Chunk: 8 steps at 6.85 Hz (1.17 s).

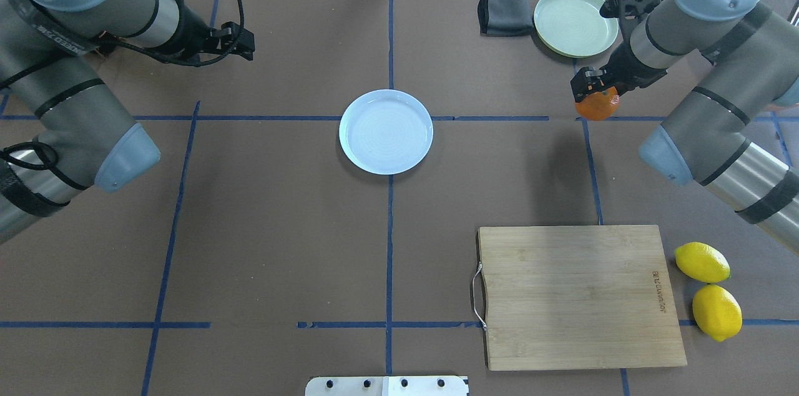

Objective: Pick orange to plate
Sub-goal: 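Lift the orange and carry it over the white plate with the right gripper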

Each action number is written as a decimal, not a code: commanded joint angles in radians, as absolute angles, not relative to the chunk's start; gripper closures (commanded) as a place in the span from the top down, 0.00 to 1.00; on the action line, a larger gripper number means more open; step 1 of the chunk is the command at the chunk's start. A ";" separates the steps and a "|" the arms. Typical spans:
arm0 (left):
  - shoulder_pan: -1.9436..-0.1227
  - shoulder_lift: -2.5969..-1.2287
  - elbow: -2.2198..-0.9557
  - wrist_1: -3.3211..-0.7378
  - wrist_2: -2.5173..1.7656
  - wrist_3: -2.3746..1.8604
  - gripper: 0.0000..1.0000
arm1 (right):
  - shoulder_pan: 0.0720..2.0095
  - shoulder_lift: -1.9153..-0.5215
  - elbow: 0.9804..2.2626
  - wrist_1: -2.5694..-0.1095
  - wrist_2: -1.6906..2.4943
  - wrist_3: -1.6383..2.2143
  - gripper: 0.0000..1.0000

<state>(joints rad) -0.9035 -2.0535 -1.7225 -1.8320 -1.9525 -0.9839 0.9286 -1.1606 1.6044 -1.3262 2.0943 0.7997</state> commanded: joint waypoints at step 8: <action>-1.106 -1.927 -1.839 -1.796 -2.132 -0.773 1.00 | 0.589 -0.651 1.252 -1.328 1.835 1.157 0.00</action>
